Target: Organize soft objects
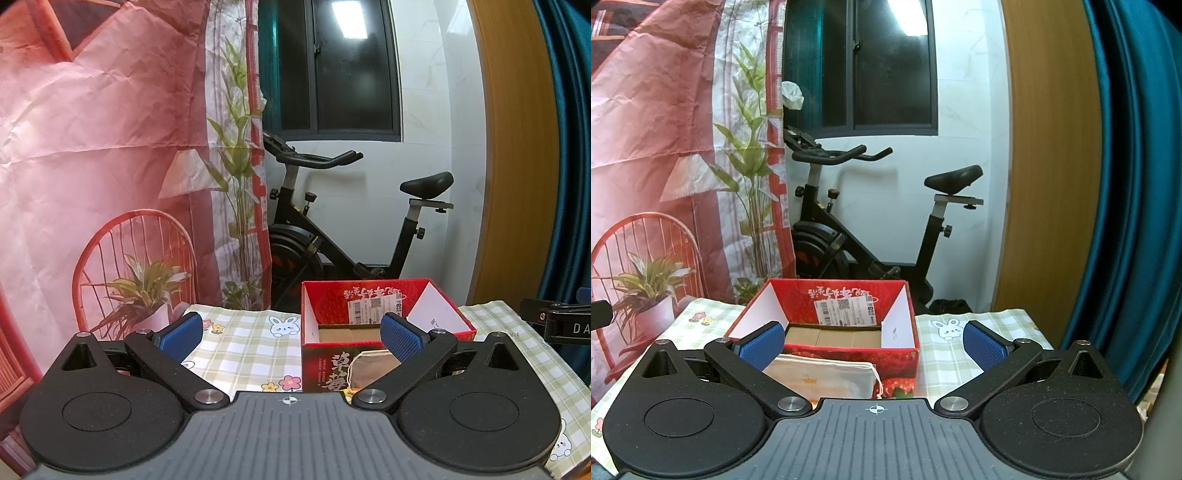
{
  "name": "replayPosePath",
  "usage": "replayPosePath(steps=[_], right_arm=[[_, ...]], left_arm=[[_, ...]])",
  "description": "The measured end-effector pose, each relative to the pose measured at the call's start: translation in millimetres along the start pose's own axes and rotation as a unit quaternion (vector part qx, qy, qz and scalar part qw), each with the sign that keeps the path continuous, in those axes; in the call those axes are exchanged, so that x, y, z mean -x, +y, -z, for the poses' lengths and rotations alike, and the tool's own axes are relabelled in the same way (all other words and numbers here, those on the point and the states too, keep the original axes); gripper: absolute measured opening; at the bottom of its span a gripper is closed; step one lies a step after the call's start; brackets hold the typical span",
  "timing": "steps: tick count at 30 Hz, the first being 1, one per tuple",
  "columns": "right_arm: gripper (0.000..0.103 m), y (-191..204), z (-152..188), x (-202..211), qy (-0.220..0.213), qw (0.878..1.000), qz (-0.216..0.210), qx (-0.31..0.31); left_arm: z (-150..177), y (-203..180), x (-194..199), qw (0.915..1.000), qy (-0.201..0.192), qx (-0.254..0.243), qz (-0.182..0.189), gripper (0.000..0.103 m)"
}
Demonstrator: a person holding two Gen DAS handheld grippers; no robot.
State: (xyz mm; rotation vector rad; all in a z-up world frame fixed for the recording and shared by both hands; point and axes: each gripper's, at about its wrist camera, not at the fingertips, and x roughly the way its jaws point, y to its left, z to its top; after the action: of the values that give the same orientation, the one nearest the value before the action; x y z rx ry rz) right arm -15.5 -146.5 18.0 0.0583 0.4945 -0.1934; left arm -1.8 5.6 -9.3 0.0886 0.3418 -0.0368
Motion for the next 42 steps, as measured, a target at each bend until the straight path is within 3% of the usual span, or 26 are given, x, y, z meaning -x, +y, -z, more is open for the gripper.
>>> replayPosePath(steps=[34,38,42], right_arm=[[0.103,6,3,3,0.0,1.0,-0.01,0.008],[0.103,5,10,1,0.002,1.0,-0.028,0.009],[0.103,7,25,-6,0.013,1.0,-0.016,0.024]], left_arm=[[-2,2,1,0.9999,0.007,0.005,0.011,0.103],[2,6,-8,0.999,0.027,0.007,0.036,0.103],[16,17,-22,0.9972,0.054,0.02,0.049,0.103]])
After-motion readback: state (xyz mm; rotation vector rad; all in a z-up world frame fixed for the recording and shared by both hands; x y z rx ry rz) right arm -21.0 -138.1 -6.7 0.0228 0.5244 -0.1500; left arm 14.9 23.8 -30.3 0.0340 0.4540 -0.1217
